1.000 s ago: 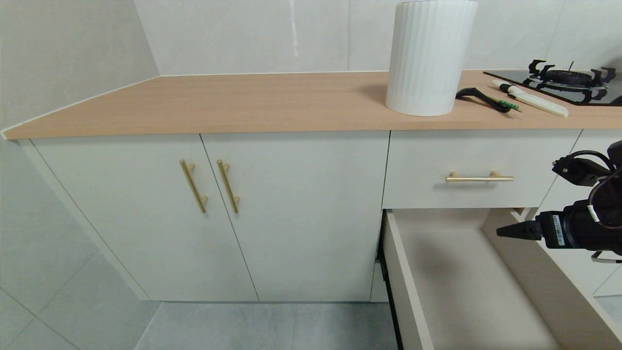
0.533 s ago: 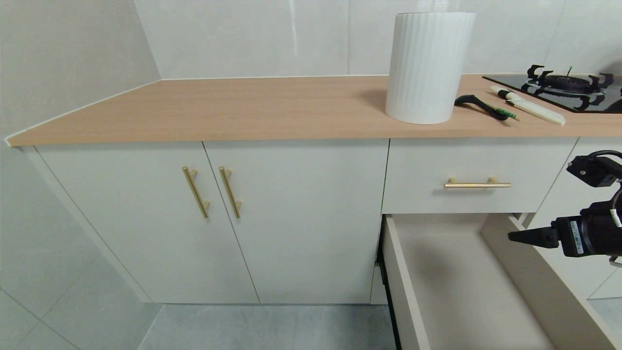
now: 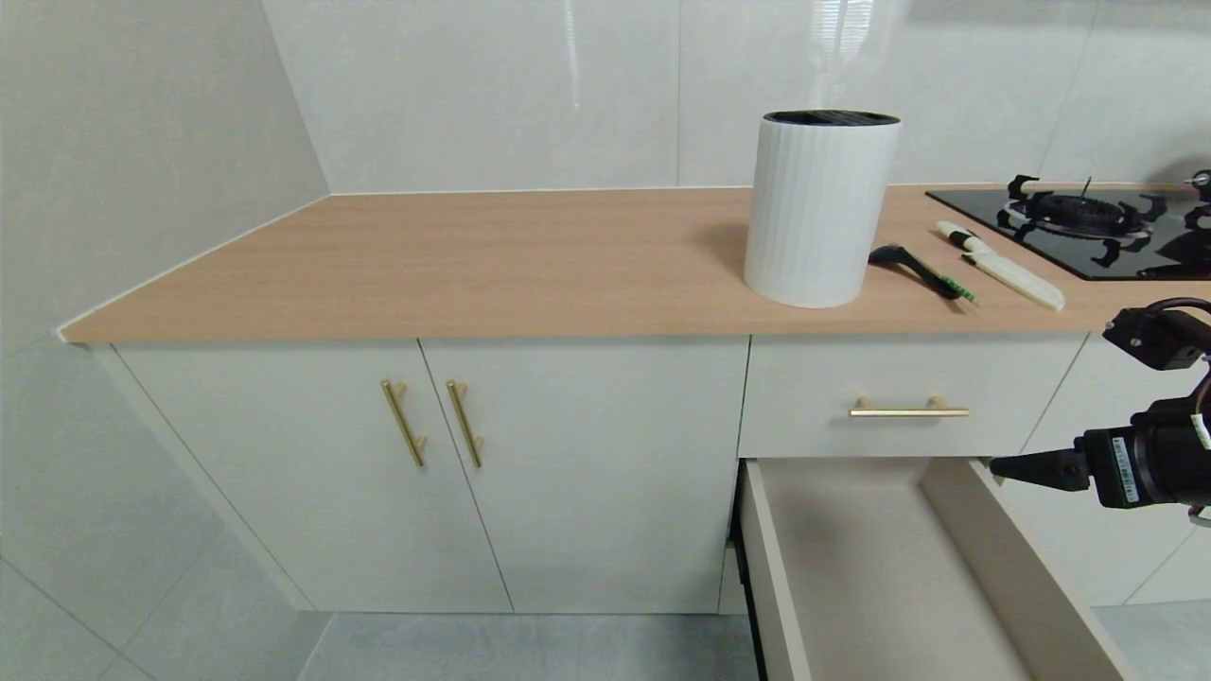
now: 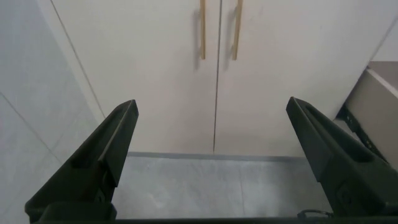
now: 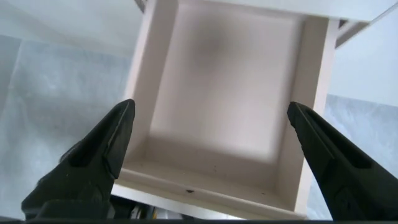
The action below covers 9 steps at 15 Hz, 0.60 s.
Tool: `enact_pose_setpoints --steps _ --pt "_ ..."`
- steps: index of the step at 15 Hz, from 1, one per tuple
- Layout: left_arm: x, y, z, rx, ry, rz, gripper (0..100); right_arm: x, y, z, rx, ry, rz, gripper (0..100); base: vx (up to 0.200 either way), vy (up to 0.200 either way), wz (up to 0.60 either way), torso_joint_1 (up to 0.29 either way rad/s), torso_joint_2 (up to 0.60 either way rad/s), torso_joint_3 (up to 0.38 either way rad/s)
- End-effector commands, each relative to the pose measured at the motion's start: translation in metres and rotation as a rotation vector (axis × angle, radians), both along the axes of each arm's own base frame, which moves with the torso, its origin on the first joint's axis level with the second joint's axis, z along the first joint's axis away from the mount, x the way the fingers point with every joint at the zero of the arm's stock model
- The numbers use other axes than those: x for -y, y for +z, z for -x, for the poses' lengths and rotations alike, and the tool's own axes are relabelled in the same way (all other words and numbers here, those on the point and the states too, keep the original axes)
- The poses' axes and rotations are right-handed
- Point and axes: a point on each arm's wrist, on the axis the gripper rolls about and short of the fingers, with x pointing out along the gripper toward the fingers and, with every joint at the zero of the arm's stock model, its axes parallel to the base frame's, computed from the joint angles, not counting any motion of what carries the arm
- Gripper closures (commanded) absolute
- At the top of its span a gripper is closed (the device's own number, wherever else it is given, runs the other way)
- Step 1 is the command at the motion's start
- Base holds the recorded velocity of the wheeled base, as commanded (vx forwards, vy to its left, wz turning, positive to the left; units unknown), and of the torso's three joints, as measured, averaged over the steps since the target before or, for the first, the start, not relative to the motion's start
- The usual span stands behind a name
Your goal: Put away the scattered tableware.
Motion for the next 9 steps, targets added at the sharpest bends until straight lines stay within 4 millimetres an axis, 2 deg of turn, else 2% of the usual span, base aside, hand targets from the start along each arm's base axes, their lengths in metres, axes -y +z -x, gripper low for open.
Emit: enact_pose_setpoints --steps 1,7,9 --pt "0.0 0.0001 -0.0001 -0.001 0.001 0.0 0 -0.0019 -0.0019 0.0002 -0.008 0.009 0.0 0 0.0 0.0 0.0 0.222 -0.46 -0.276" --pt "0.0 0.0001 -0.0001 -0.001 0.001 0.0 0 -0.0069 -0.0071 -0.0023 -0.029 0.031 0.002 0 0.0 0.0 0.0 0.216 -0.47 -0.266" --pt "0.0 0.0001 -0.0001 -0.001 0.001 0.0 0 -0.0073 -0.0067 -0.0082 -0.018 0.035 0.008 0 0.0 0.0 0.0 0.1 -0.21 -0.114"
